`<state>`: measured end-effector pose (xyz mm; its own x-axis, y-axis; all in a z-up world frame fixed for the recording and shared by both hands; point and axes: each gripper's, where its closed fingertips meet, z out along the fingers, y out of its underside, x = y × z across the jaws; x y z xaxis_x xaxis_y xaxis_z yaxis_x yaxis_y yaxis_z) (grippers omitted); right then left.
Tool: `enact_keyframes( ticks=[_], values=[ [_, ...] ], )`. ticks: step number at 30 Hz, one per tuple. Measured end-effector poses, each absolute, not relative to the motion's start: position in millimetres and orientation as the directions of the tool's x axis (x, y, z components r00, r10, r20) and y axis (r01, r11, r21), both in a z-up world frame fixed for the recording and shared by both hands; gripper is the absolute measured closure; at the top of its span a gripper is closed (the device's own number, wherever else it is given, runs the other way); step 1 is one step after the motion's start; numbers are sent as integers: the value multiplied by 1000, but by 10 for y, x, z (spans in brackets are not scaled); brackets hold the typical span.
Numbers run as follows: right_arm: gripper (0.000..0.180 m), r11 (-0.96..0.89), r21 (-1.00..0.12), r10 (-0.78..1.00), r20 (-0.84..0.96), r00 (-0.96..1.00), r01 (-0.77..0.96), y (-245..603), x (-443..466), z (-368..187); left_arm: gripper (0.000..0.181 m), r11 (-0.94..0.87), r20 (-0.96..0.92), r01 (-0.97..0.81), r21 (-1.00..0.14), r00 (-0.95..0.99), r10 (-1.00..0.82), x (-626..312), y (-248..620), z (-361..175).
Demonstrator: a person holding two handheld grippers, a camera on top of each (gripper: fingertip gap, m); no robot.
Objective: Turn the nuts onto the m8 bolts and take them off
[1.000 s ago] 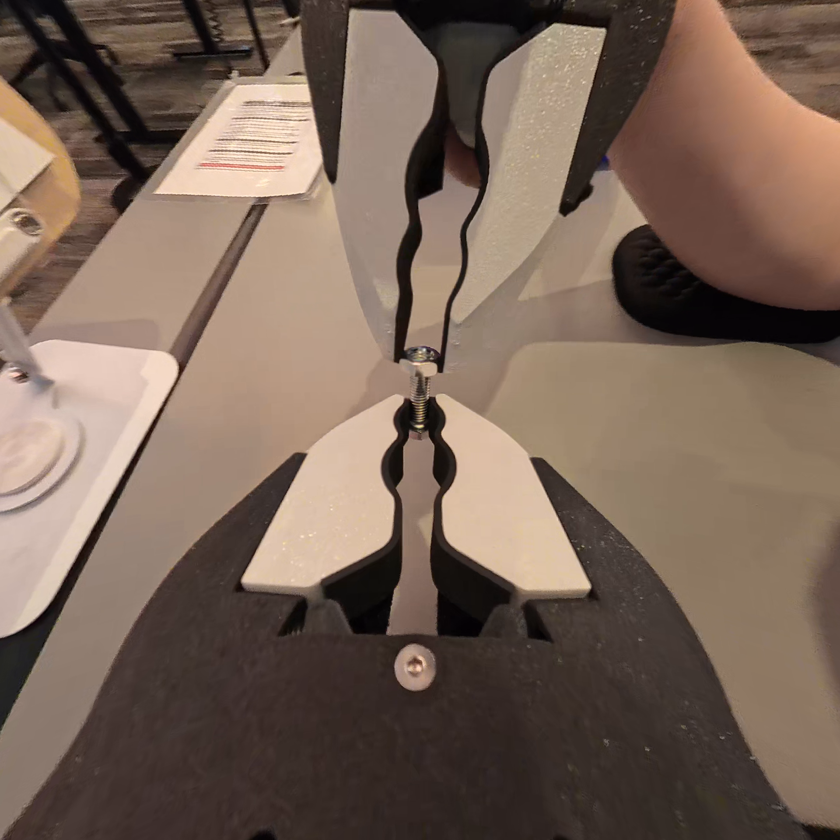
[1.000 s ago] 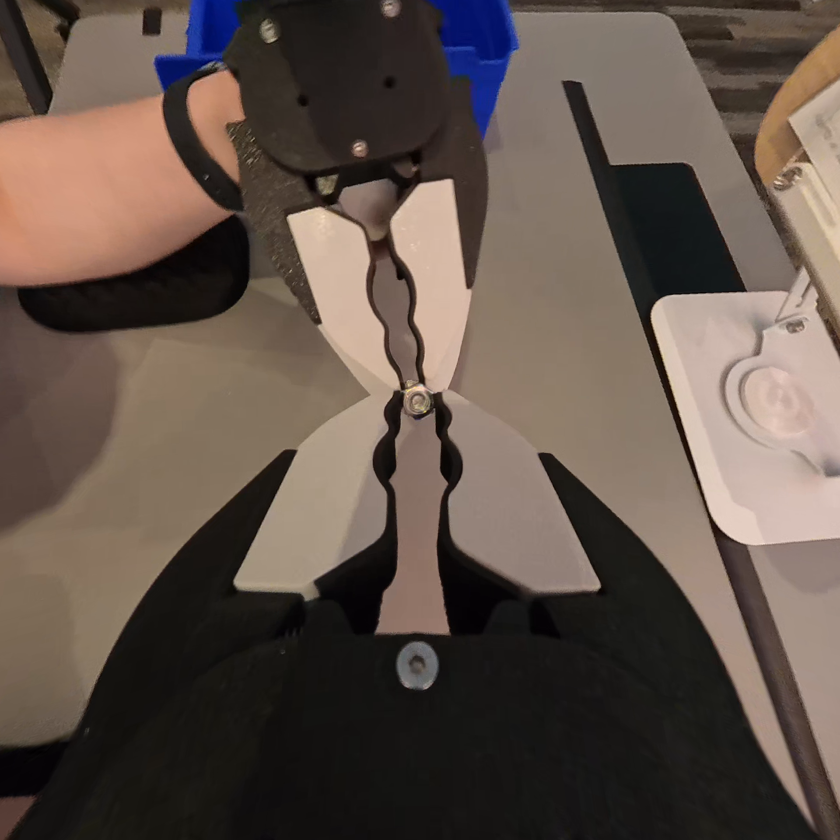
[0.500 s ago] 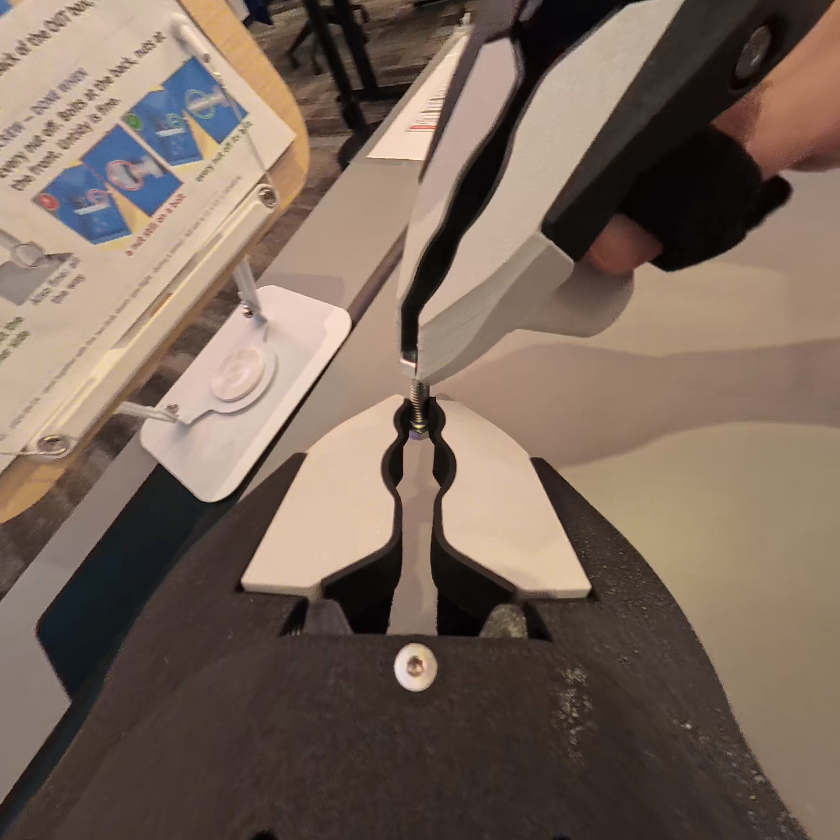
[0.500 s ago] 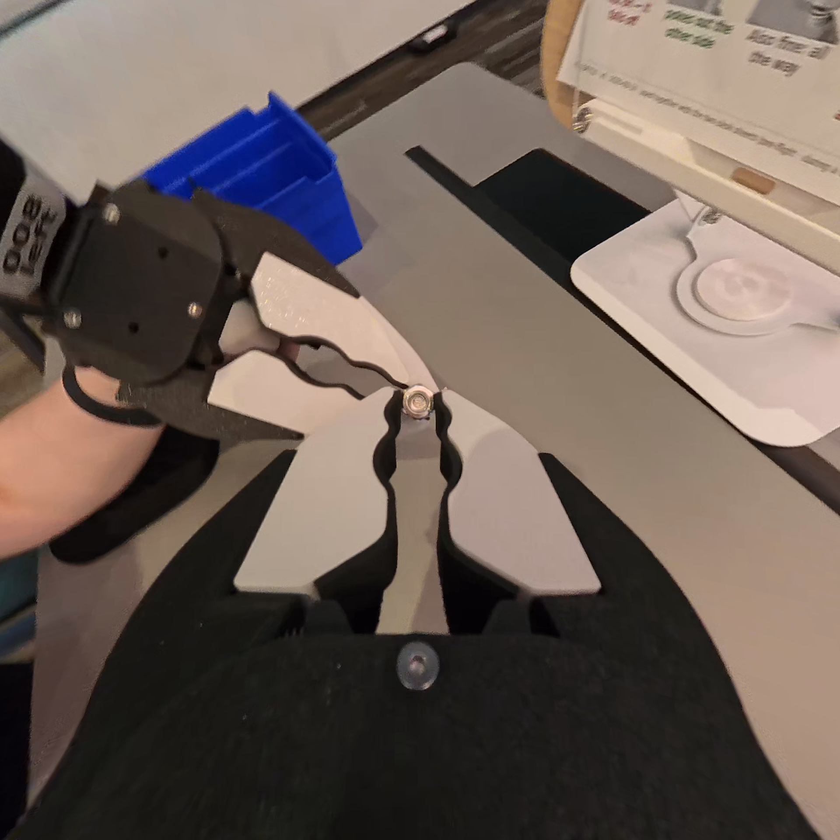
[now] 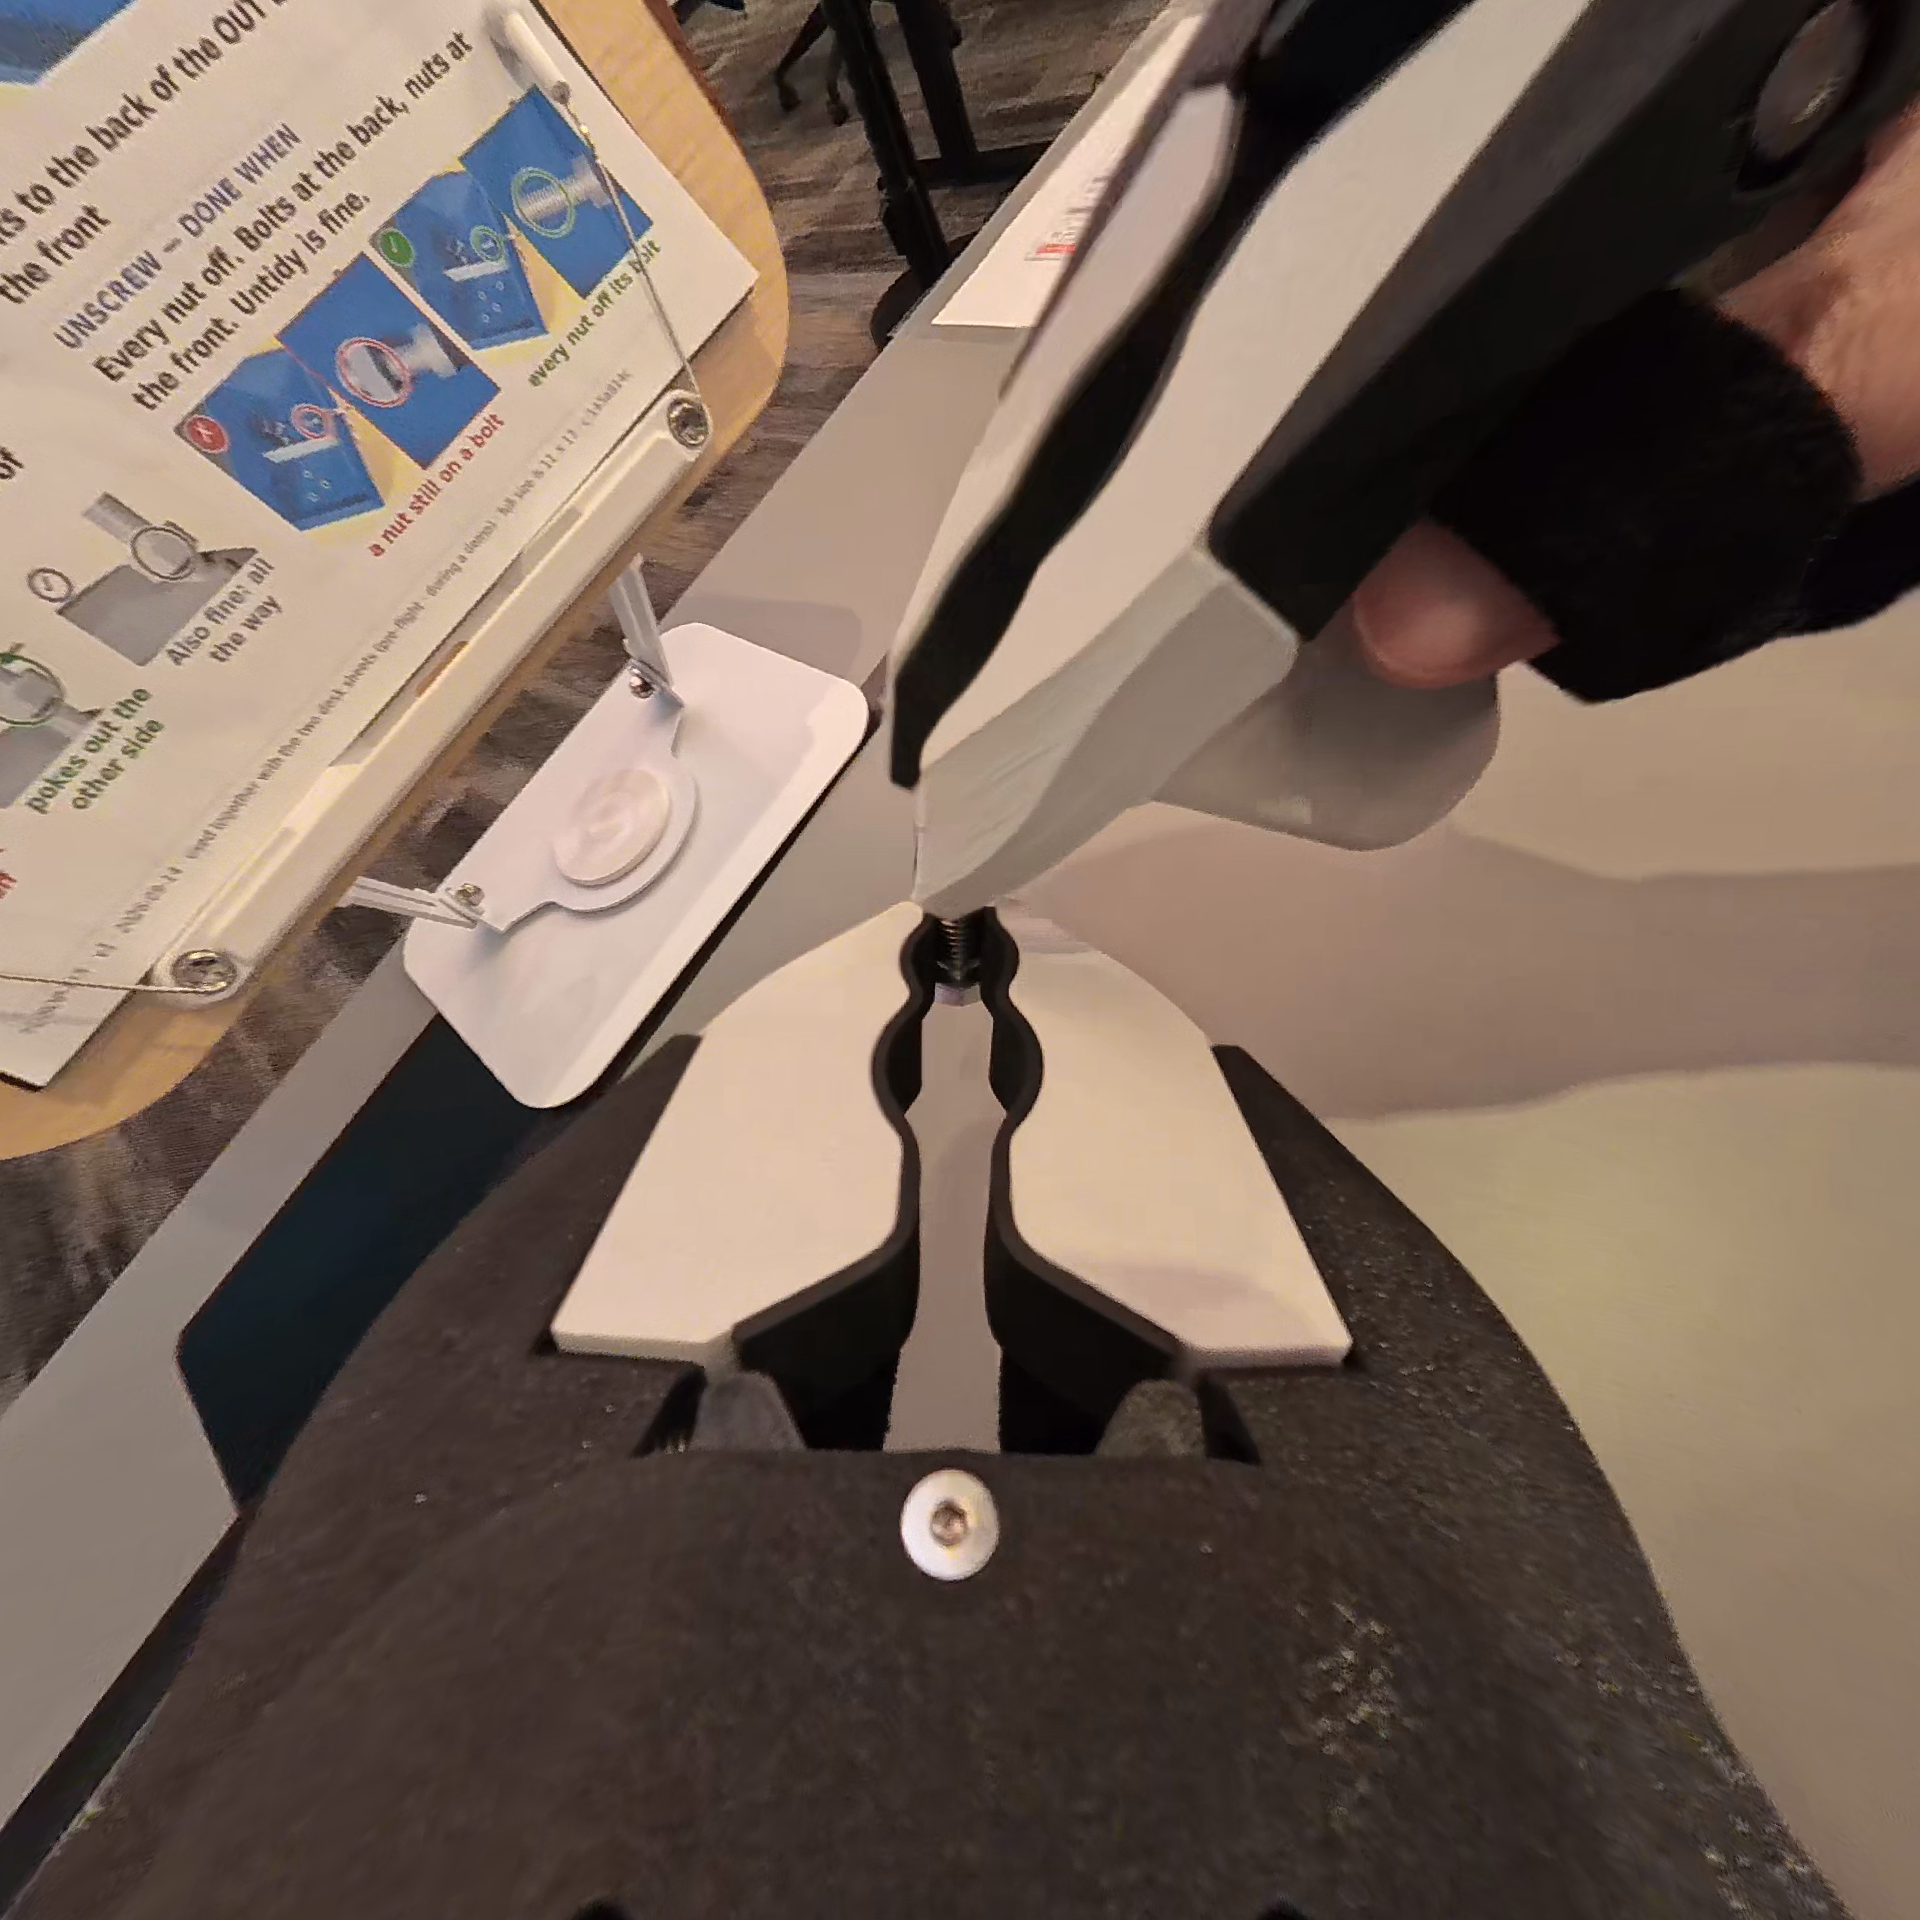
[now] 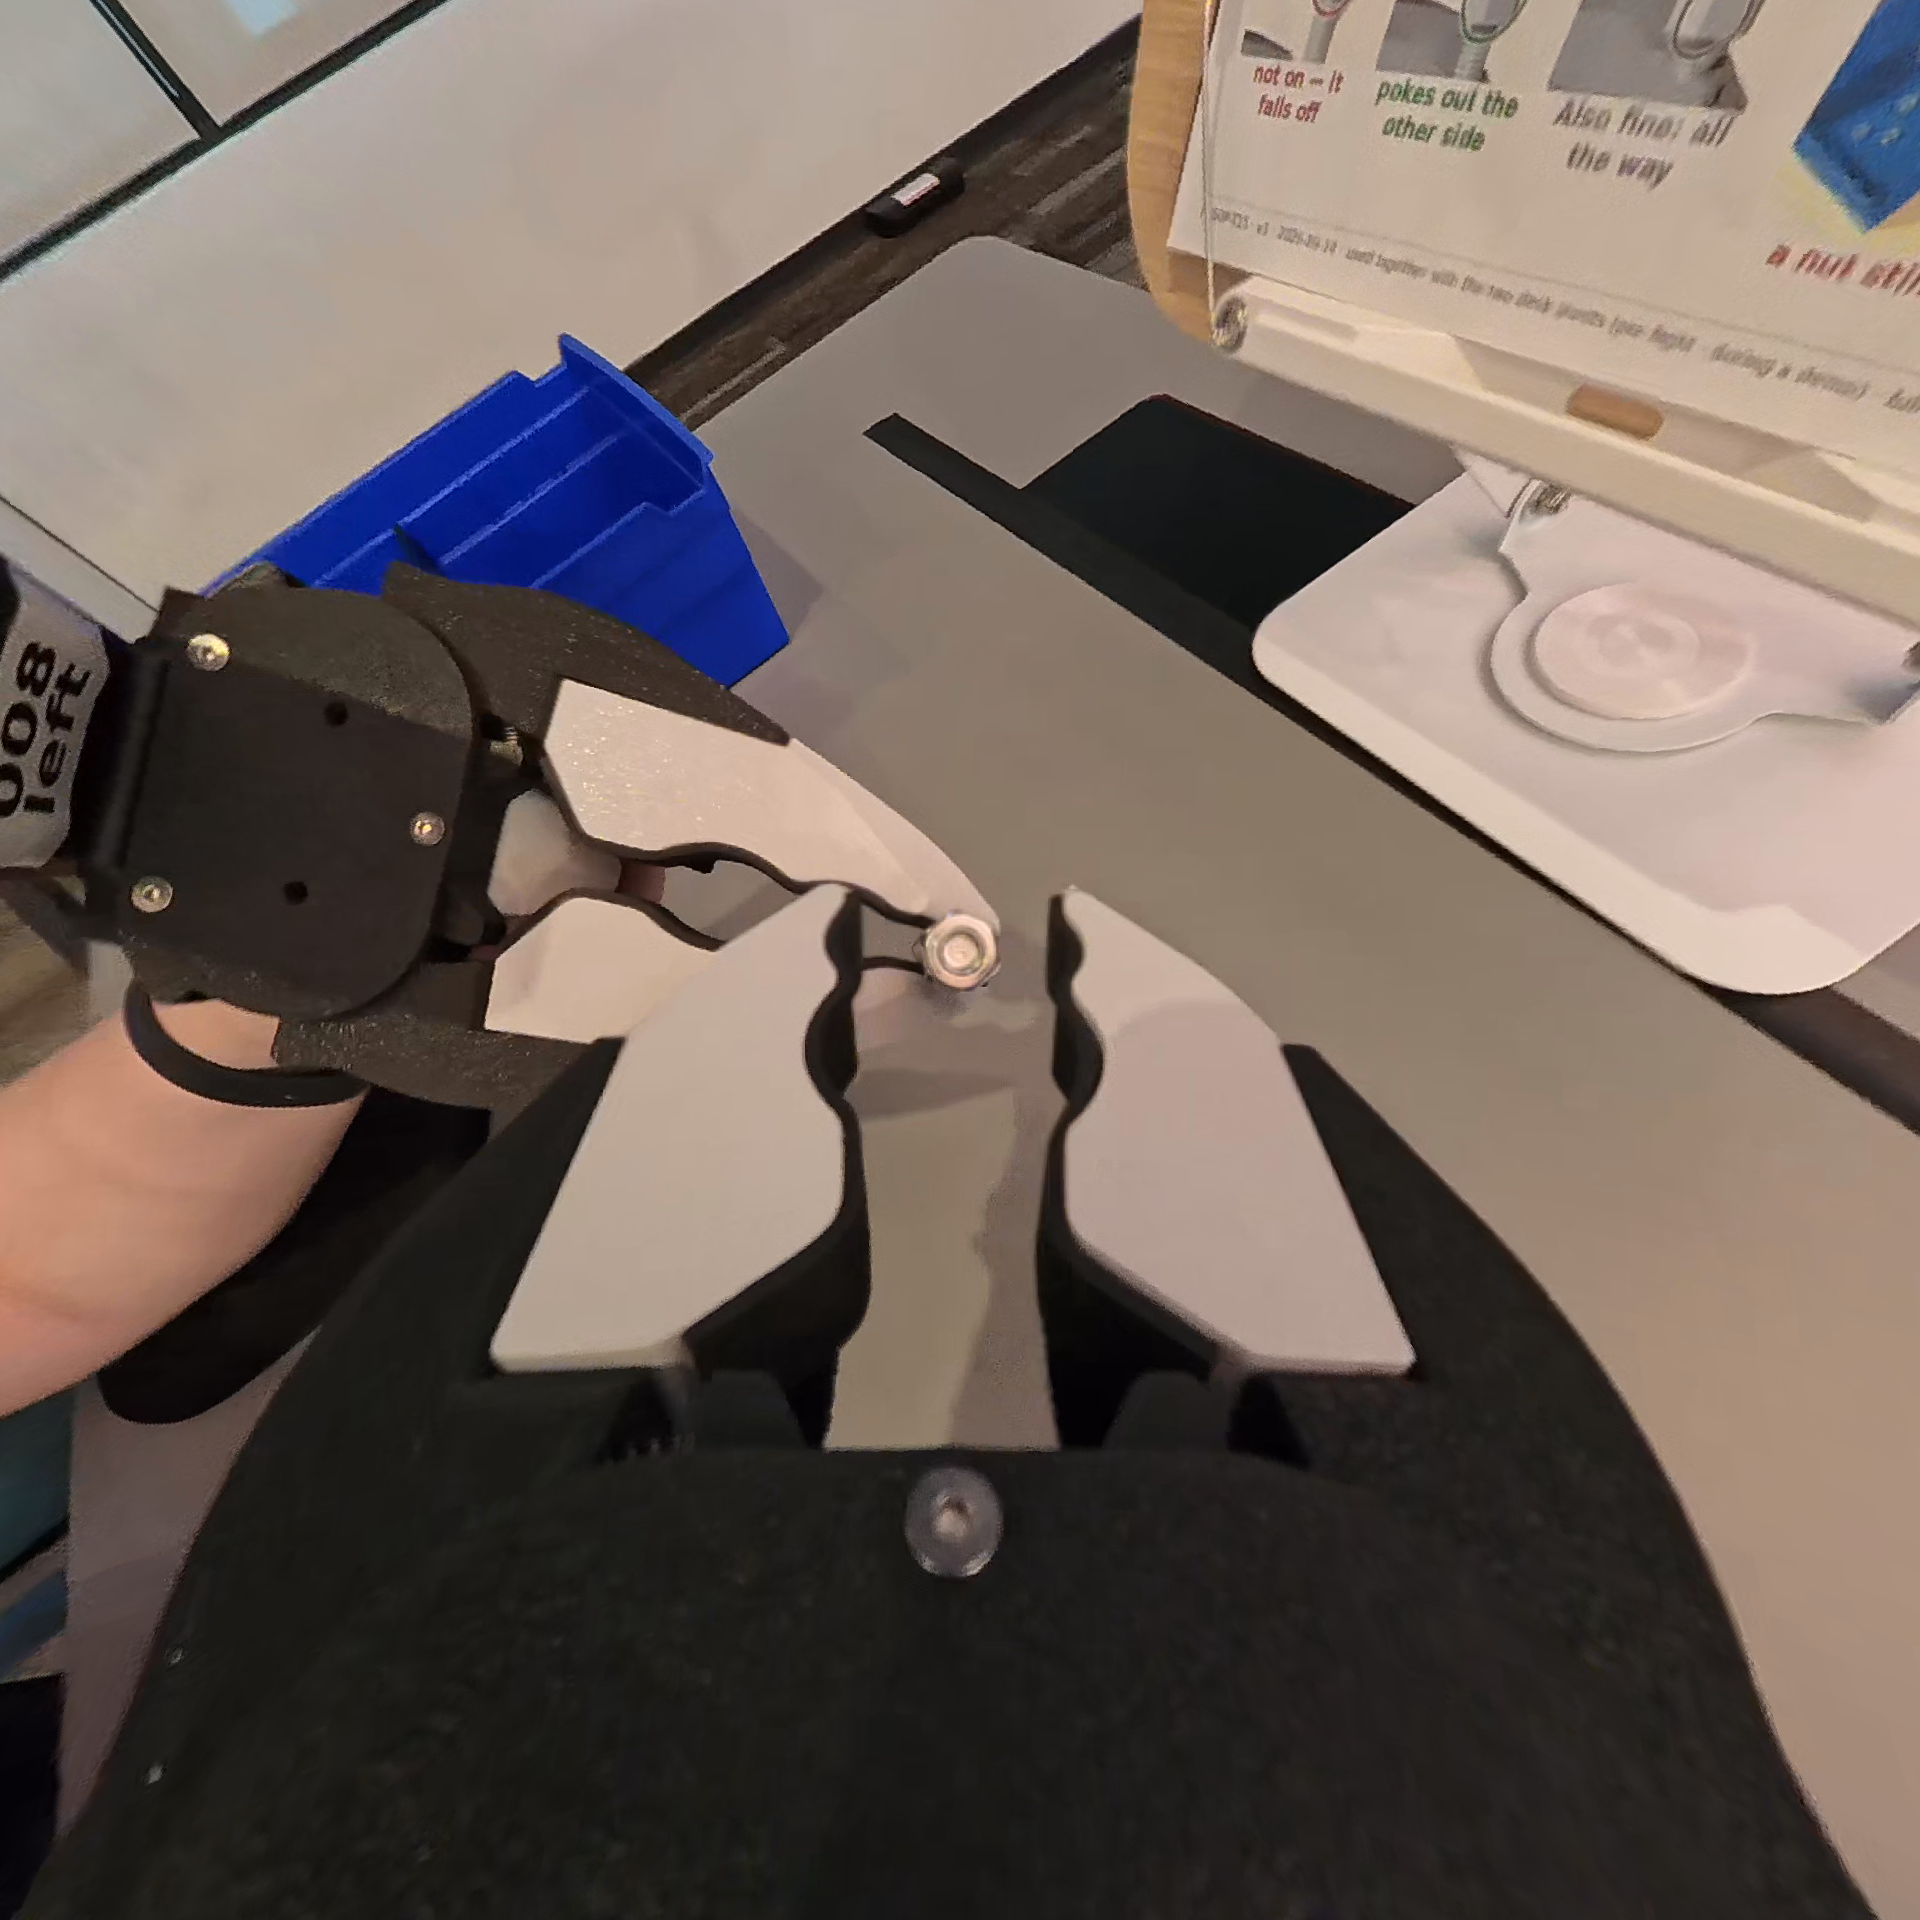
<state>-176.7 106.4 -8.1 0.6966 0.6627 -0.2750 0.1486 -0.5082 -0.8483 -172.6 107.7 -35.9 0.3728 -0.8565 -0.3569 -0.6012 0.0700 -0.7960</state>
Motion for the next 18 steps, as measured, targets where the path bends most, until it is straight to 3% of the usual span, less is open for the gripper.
enact_keyframes(
  ticks=[3, 5, 10, 18],
  values=[
    [140, -376, -898, 743, -144, 654, 229, 986, -1711, 126, 173, 78, -352, -620, -781, 333, -875, -1763, 1060, -404],
    [140, -237, -898, 846, -3, 534, 371, 780, -1693, 184, 173, 103, -301, -613, -784, 229, -926, -1737, 915, -453],
    [143, 60, -747, 941, 264, 212, 662, 298, -1599, -87, 173, 171, -148, -529, -831, -86, -985, -1689, 394, -478],
    [149, 219, -730, 961, 275, -15, 648, -192, -1852, -3, 173, 151, 60, -432, -889, -437, -897, -1853, -259, -336]
  ],
)
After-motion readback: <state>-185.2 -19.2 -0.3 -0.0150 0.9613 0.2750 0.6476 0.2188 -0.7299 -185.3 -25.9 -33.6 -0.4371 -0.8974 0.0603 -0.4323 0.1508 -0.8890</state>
